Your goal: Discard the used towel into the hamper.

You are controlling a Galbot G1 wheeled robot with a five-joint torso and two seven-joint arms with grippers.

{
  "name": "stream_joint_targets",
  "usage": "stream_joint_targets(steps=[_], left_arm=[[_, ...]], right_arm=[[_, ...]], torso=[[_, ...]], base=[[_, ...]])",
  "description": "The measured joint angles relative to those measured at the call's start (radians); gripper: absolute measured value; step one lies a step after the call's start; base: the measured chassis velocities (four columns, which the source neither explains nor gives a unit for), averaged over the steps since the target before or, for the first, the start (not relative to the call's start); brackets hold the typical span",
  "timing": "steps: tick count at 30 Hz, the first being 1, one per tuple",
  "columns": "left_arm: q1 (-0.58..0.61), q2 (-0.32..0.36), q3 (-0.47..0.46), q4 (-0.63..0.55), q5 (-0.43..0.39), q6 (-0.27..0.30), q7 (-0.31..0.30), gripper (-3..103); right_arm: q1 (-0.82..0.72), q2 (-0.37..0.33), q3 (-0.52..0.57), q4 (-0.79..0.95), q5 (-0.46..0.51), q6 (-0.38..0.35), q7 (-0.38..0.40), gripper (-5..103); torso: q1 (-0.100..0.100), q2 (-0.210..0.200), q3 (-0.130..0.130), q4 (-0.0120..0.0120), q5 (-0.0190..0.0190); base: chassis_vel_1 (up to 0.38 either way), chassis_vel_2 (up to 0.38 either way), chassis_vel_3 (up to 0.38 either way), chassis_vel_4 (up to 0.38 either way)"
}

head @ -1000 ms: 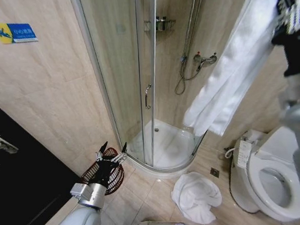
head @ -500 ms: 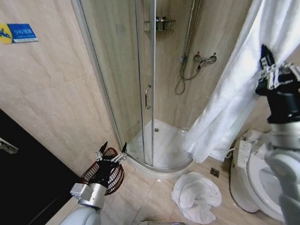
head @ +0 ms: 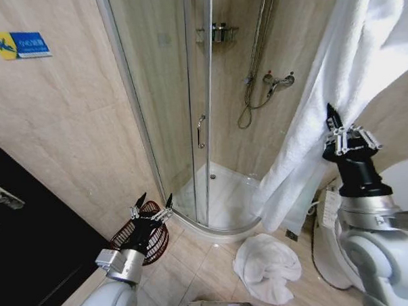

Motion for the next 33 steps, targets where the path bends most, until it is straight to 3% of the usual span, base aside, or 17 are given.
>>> stream_joint_targets(steps=[20, 29, 33], left_arm=[[0.0, 0.0, 0.0, 0.0, 0.0, 0.0, 0.0, 97], [0.0, 0.0, 0.0, 0.0, 0.0, 0.0, 0.0, 97], [0.0, 0.0, 0.0, 0.0, 0.0, 0.0, 0.0, 97]], right_arm=[[-0.053, 0.063, -0.098, -0.003, -0.106, 0.046, -0.017, 9], [-0.085, 0.113, -0.124, -0.003, -0.156, 0.084, -0.045, 9], [-0.128, 0.174, -0.145, -0.003, -0.203, 0.145, -0.078, 9]], torso=[[0.0, 0.0, 0.0, 0.0, 0.0], [0.0, 0.0, 0.0, 0.0001, -0.0001], [0.0, 0.0, 0.0, 0.0, 0.0002]], base=[[0.0, 0.0, 0.0, 0.0], [0.0, 0.0, 0.0, 0.0], [0.0, 0.0, 0.0, 0.0]])
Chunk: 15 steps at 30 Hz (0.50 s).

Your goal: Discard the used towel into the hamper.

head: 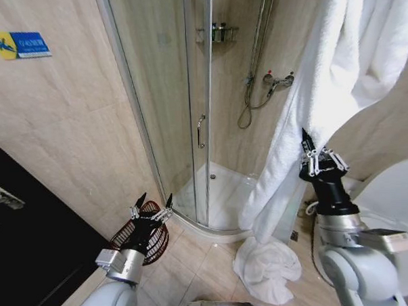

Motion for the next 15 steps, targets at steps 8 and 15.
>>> stream_joint_targets(steps=[8, 15], left_arm=[[0.0, 0.0, 0.0, 0.0, 0.0, 0.0, 0.0, 97], [0.0, 0.0, 0.0, 0.0, 0.0, 0.0, 0.0, 97]], right_arm=[[-0.017, 0.01, 0.015, -0.016, -0.023, 0.049, -0.009, 9], [-0.008, 0.011, 0.025, -0.028, -0.043, 0.061, -0.004, 9]], torso=[[0.0, 0.0, 0.0, 0.0, -0.0002], [0.0, 0.0, 0.0, 0.0, 0.0]], base=[[0.0, 0.0, 0.0, 0.0], [0.0, 0.0, 0.0, 0.0]])
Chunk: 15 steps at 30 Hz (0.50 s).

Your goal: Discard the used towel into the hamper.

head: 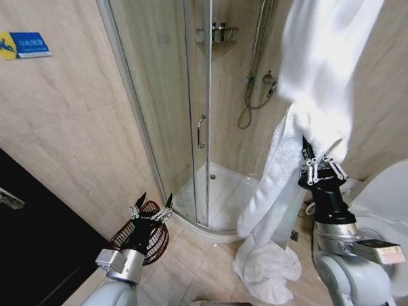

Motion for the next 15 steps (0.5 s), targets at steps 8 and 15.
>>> stream_joint_targets(steps=[8, 15], left_arm=[[0.0, 0.0, 0.0, 0.0, 0.0, 0.0, 0.0, 97], [0.0, 0.0, 0.0, 0.0, 0.0, 0.0, 0.0, 97]], right_arm=[[0.054, -0.05, 0.048, 0.026, -0.083, 0.022, 0.023, 9], [0.075, -0.077, 0.128, 0.029, -0.092, 0.04, 0.024, 9]], torso=[[0.0, 0.0, 0.0, 0.0001, -0.0001], [0.0, 0.0, 0.0, -0.0001, -0.0005]], base=[[0.0, 0.0, 0.0, 0.0], [0.0, 0.0, 0.0, 0.0]])
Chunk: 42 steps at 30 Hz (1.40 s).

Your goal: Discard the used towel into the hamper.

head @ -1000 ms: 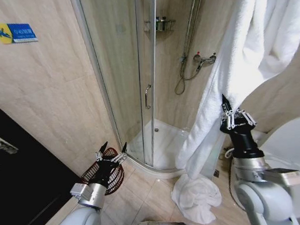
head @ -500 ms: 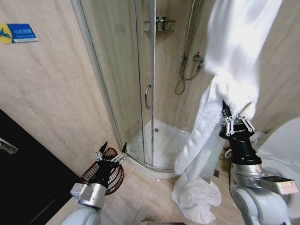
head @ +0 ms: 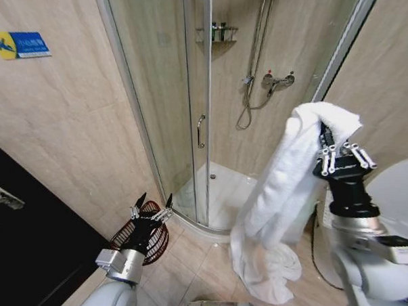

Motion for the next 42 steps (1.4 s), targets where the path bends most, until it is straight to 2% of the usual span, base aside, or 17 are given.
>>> stream_joint_targets(steps=[15, 18, 21, 26, 42], left_arm=[[0.0, 0.0, 0.0, 0.0, 0.0, 0.0, 0.0, 97], [0.0, 0.0, 0.0, 0.0, 0.0, 0.0, 0.0, 97], [0.0, 0.0, 0.0, 0.0, 0.0, 0.0, 0.0, 97], [0.0, 0.0, 0.0, 0.0, 0.0, 0.0, 0.0, 97], [0.0, 0.0, 0.0, 0.0, 0.0, 0.0, 0.0, 97]], right_arm=[[-0.05, 0.031, -0.032, 0.0, 0.062, -0.033, 0.026, 9], [-0.077, 0.044, -0.04, 0.0, 0.111, -0.083, 0.055, 9], [-0.079, 0.042, -0.039, -0.001, 0.142, -0.1, 0.07, 9], [-0.064, 0.036, -0.032, -0.001, 0.161, -0.101, 0.095, 9], [-0.067, 0.013, -0.017, -0.001, 0.173, -0.091, 0.096, 9]], torso=[[0.0, 0.0, 0.0, 0.0002, 0.0002], [0.0, 0.0, 0.0, 0.0, 0.0004], [0.0, 0.0, 0.0, 0.0, 0.0004], [0.0, 0.0, 0.0, 0.0002, 0.0003], [0.0, 0.0, 0.0, 0.0001, 0.0003]], base=[[0.0, 0.0, 0.0, 0.0], [0.0, 0.0, 0.0, 0.0], [0.0, 0.0, 0.0, 0.0], [0.0, 0.0, 0.0, 0.0], [0.0, 0.0, 0.0, 0.0]])
